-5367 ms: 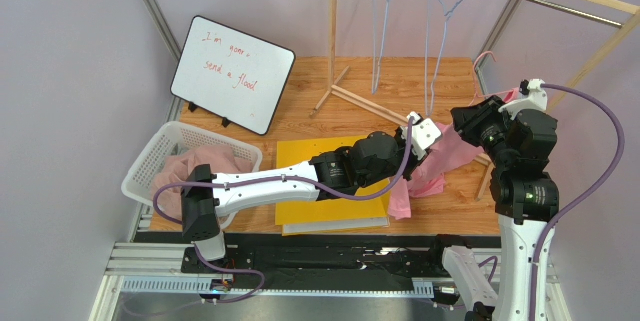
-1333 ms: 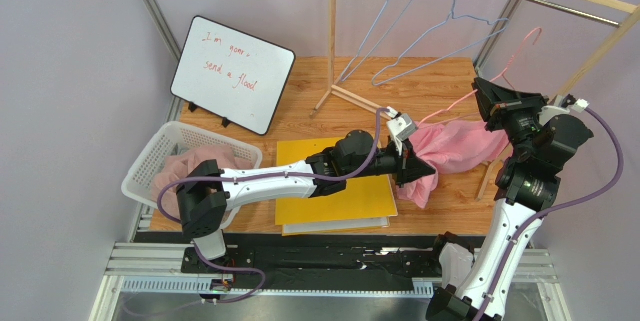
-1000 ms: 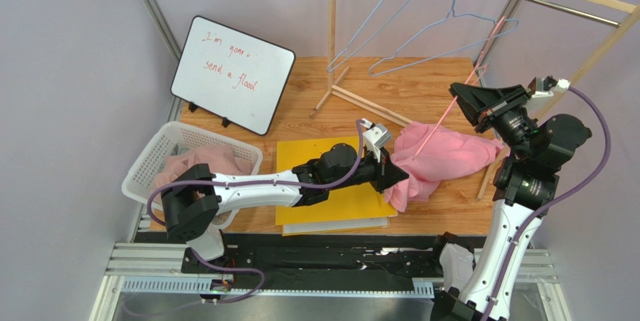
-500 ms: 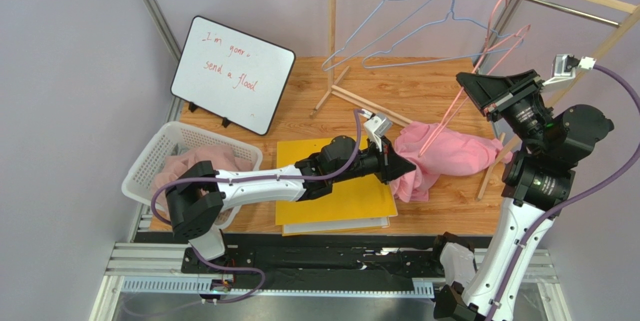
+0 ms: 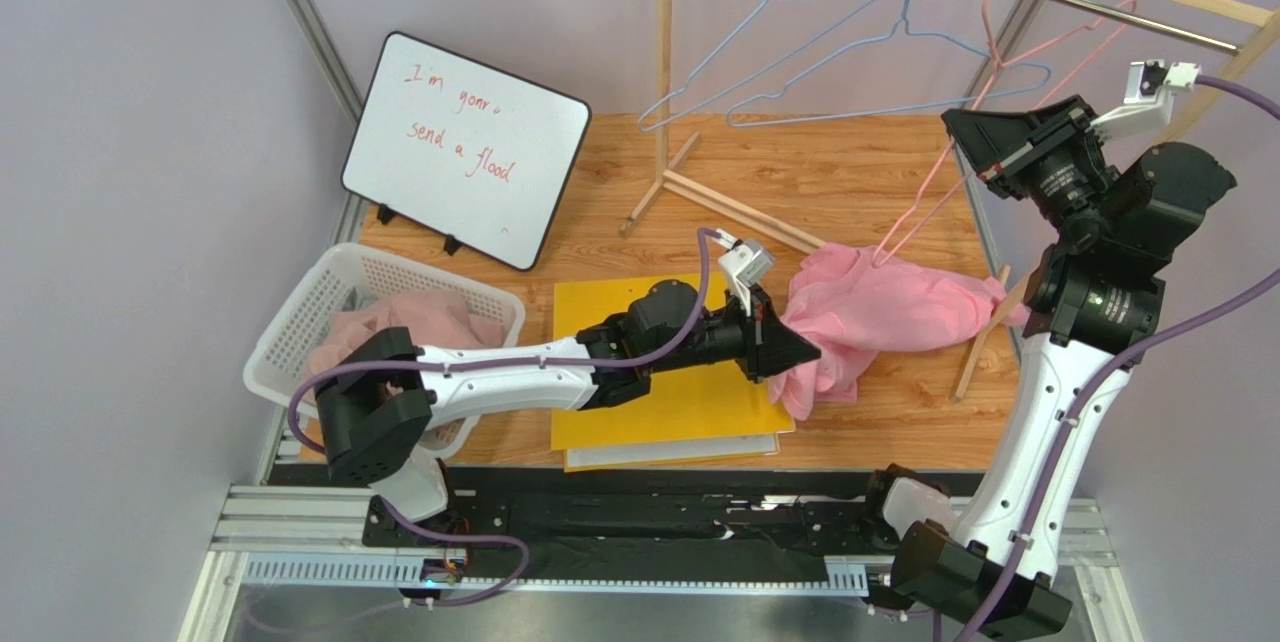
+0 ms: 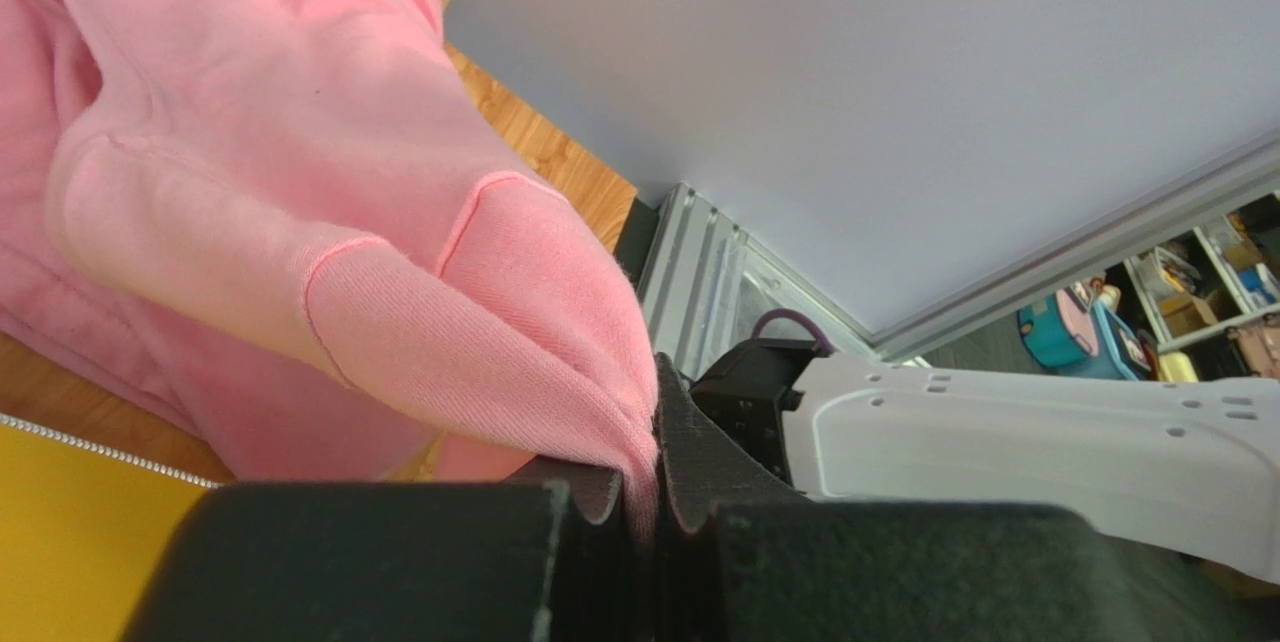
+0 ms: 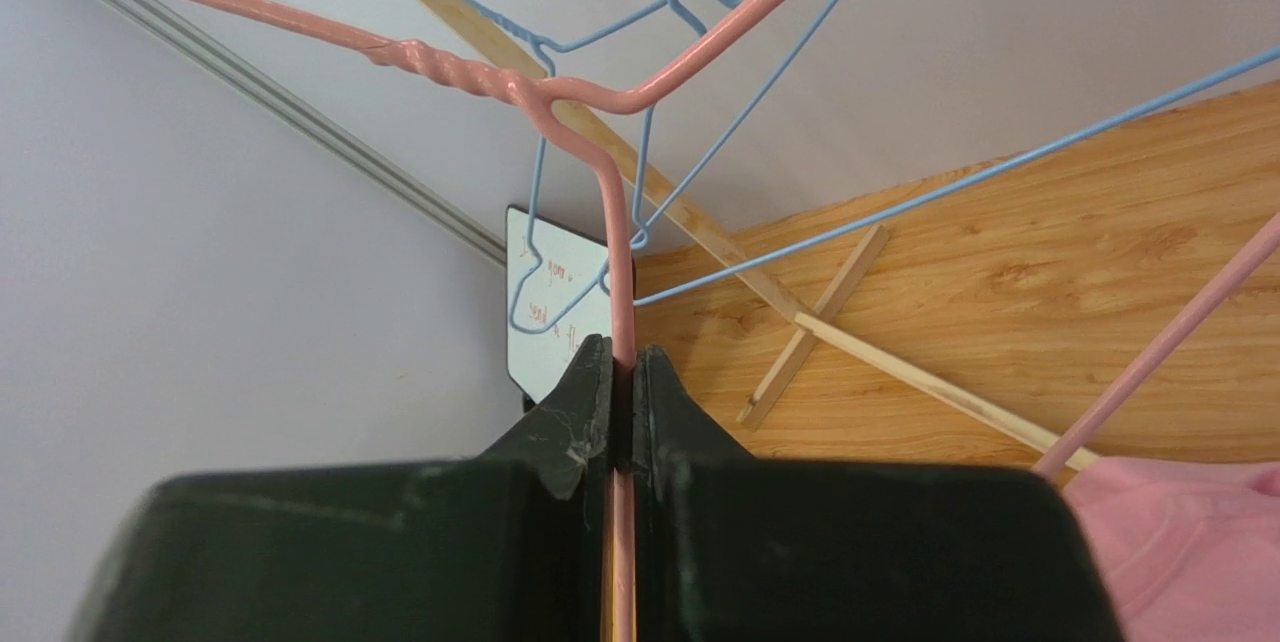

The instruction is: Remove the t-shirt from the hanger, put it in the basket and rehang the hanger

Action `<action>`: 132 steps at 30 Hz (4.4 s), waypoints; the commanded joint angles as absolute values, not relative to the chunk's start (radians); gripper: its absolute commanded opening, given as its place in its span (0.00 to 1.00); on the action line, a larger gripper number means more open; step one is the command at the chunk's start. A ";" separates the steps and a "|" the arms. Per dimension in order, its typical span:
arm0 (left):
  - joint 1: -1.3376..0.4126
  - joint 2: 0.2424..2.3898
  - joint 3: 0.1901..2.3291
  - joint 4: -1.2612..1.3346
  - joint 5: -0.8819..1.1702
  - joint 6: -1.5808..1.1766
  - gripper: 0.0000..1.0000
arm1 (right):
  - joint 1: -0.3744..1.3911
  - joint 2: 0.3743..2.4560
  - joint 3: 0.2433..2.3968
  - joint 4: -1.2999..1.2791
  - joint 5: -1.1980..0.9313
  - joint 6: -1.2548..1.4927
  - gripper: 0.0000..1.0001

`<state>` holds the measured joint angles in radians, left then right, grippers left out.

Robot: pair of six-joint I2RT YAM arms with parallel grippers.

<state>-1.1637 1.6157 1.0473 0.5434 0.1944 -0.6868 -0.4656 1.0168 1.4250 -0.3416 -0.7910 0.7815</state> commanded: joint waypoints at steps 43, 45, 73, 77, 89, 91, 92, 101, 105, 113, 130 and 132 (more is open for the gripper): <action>-1.187 1.336 1.370 0.131 0.221 -0.459 0.00 | -0.307 0.850 1.566 -0.890 -0.379 0.420 0.94; -1.180 1.336 1.400 0.104 0.222 -0.442 0.00 | -0.282 0.810 1.525 -0.871 -0.492 0.410 0.94; -1.129 1.537 2.060 -0.045 0.411 -0.497 0.00 | 0.190 0.681 1.244 -0.588 -0.948 0.291 1.00; -1.129 1.557 2.075 0.044 0.506 -0.590 0.00 | 0.189 0.690 1.247 -0.626 -0.845 0.279 1.00; -1.129 1.349 1.832 0.095 0.533 -0.525 0.00 | 0.190 0.675 1.192 -0.505 -0.629 0.442 0.14; -1.127 1.240 1.665 0.068 0.480 -0.451 0.00 | 0.189 0.672 1.225 -0.512 -0.577 0.439 0.00; -1.127 1.205 1.602 0.060 0.412 -0.434 0.00 | 0.189 0.670 1.247 -0.540 -0.554 0.433 0.00; -1.131 1.205 1.100 0.251 0.228 -0.528 0.17 | 0.190 0.698 1.482 -0.571 -0.482 0.449 0.00; -1.160 1.359 1.208 0.287 0.224 -0.525 0.61 | 0.190 0.712 1.540 -0.586 -0.511 0.482 0.00; -1.236 1.442 1.284 0.405 0.277 -0.399 1.00 | 0.189 0.722 1.571 -0.612 -0.535 0.492 0.00; -1.197 1.540 1.344 0.497 0.120 -0.432 0.00 | 0.190 0.655 1.558 -0.630 -0.565 0.565 0.04; -1.174 1.493 1.330 0.482 0.141 -0.474 0.00 | 0.190 0.641 1.562 -0.652 -0.532 0.531 0.30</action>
